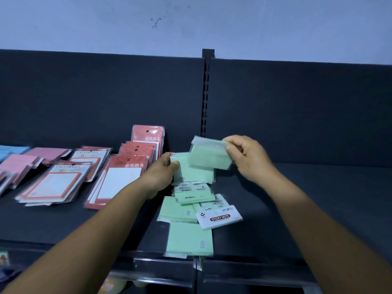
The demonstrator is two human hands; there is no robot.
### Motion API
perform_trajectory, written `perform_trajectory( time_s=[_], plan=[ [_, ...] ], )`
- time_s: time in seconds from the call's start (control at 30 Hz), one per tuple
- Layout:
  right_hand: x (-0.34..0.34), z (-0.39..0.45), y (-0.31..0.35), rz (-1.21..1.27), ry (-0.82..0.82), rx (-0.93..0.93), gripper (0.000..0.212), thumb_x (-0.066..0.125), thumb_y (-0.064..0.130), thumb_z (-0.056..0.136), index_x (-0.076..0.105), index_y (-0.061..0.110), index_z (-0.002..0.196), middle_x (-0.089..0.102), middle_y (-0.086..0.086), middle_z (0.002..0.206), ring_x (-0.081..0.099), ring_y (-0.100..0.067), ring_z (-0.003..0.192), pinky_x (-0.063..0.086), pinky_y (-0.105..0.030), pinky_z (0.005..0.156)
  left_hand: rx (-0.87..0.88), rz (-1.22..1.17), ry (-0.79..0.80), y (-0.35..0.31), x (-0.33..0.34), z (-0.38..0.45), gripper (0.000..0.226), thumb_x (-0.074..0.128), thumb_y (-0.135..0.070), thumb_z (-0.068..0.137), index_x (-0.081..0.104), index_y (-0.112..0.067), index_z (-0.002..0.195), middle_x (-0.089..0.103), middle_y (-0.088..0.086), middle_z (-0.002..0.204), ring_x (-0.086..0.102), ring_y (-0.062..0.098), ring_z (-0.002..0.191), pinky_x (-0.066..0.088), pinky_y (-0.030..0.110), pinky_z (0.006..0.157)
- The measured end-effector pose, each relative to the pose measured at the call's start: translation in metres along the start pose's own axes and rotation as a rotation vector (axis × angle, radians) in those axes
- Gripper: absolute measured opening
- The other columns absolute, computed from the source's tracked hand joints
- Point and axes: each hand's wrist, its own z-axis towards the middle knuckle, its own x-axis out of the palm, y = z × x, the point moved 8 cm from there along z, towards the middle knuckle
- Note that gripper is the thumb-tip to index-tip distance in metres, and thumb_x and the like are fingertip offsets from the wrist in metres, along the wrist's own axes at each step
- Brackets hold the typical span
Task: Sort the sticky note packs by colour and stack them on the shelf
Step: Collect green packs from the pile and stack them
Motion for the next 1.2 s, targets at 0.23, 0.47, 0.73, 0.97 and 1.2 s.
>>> perform_trajectory(
  time_s=[0.23, 0.47, 0.73, 0.97, 1.2],
  plan=[
    [0.045, 0.009, -0.010, -0.125, 0.106, 0.072, 0.021, 0.057, 0.009, 0.090, 0.064, 0.023, 0.104, 0.047, 0.009, 0.093, 0.050, -0.012, 0.087, 0.036, -0.015, 0.066, -0.049, -0.181, 0.095, 0.003, 0.005, -0.006, 0.033, 0.053, -0.029, 0.089, 0.059, -0.017, 0.119, 0.068, 0.004, 0.117, 0.064, 0.023, 0.109, 0.049, 0.039, 0.097],
    [0.066, -0.001, -0.048, 0.025, 0.141, 0.378, 0.064, 0.066, 0.021, 0.085, 0.035, 0.026, 0.141, 0.052, 0.010, 0.126, 0.057, -0.016, 0.110, 0.046, -0.037, 0.100, 0.052, 0.104, -0.002, 0.002, -0.001, -0.005, 0.035, 0.058, -0.011, 0.091, 0.049, -0.022, 0.122, 0.066, -0.005, 0.100, 0.063, 0.009, 0.082, 0.049, 0.019, 0.060],
    [0.068, 0.010, -0.047, 0.050, 0.054, 0.380, 0.032, 0.063, 0.013, 0.088, 0.059, 0.017, 0.119, 0.067, -0.001, 0.106, 0.063, -0.022, 0.097, 0.052, -0.035, 0.085, 0.077, 0.355, -0.147, -0.019, -0.007, 0.007, 0.013, 0.046, -0.010, 0.097, 0.038, -0.020, 0.100, 0.043, -0.013, 0.074, 0.042, 0.001, 0.065, 0.032, 0.014, 0.053],
    [0.093, 0.012, -0.060, -0.092, 0.190, 0.409, 0.022, 0.059, 0.014, 0.089, 0.062, 0.013, 0.111, 0.069, -0.003, 0.104, 0.063, -0.023, 0.093, 0.049, -0.029, 0.075, -0.089, 0.464, -0.105, 0.007, -0.002, 0.026, 0.011, 0.045, -0.008, 0.093, 0.045, -0.007, 0.104, 0.056, 0.002, 0.085, 0.054, 0.020, 0.082, 0.041, 0.028, 0.070],
    [0.101, 0.033, -0.070, -0.104, 0.150, 0.454, 0.022, 0.063, 0.016, 0.088, 0.062, 0.010, 0.110, 0.068, -0.005, 0.104, 0.063, -0.025, 0.095, 0.050, -0.030, 0.077, -0.085, 0.609, -0.205, 0.000, -0.005, 0.047, 0.025, 0.046, -0.007, 0.094, 0.052, 0.002, 0.116, 0.063, 0.013, 0.116, 0.060, 0.030, 0.107, 0.045, 0.030, 0.083]
  ],
)
